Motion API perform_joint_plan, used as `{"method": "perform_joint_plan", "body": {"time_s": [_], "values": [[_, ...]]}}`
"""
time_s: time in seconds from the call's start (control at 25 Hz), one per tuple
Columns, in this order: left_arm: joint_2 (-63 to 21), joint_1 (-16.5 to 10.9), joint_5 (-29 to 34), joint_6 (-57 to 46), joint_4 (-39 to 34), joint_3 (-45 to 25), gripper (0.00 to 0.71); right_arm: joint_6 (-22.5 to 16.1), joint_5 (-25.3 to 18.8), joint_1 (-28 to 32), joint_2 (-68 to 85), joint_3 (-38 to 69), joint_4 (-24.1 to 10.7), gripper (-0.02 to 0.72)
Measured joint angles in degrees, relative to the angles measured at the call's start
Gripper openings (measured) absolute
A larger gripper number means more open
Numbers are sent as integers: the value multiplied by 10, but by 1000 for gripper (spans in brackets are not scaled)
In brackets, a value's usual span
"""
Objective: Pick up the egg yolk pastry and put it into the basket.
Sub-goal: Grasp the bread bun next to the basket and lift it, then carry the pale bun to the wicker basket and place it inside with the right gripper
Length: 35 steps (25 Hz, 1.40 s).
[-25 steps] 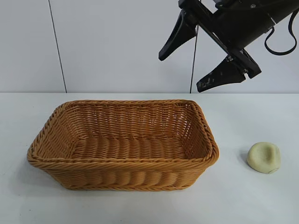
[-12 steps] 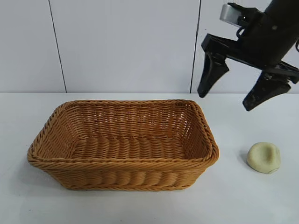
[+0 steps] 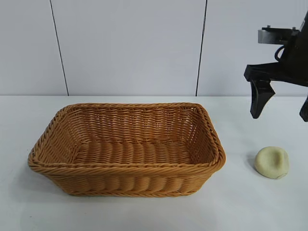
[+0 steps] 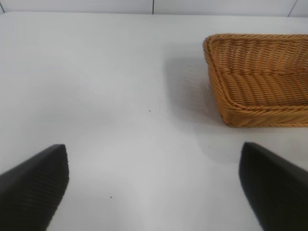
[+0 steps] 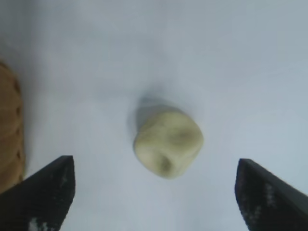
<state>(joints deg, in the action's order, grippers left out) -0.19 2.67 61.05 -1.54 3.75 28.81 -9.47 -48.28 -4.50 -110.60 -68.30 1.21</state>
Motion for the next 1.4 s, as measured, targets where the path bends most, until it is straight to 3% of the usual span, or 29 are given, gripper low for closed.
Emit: {"method": "perform_joint_plan", "body": {"time_s": [0.4, 0.48, 0.68, 0.76, 1.4], "values": [[0, 0, 0, 0, 0, 0, 692, 0, 38, 0, -65, 0, 6, 636], [0, 0, 0, 0, 0, 0, 692, 0, 39, 0, -65, 0, 7, 568], [0, 0, 0, 0, 0, 0, 692, 1, 29, 0, -65, -1, 9, 238], [0, 0, 0, 0, 0, 0, 692, 1, 24, 0, -59, -1, 9, 176], [-1, 0, 0, 0, 0, 0, 692, 16, -8, 0, 125, -13, 8, 148]]}}
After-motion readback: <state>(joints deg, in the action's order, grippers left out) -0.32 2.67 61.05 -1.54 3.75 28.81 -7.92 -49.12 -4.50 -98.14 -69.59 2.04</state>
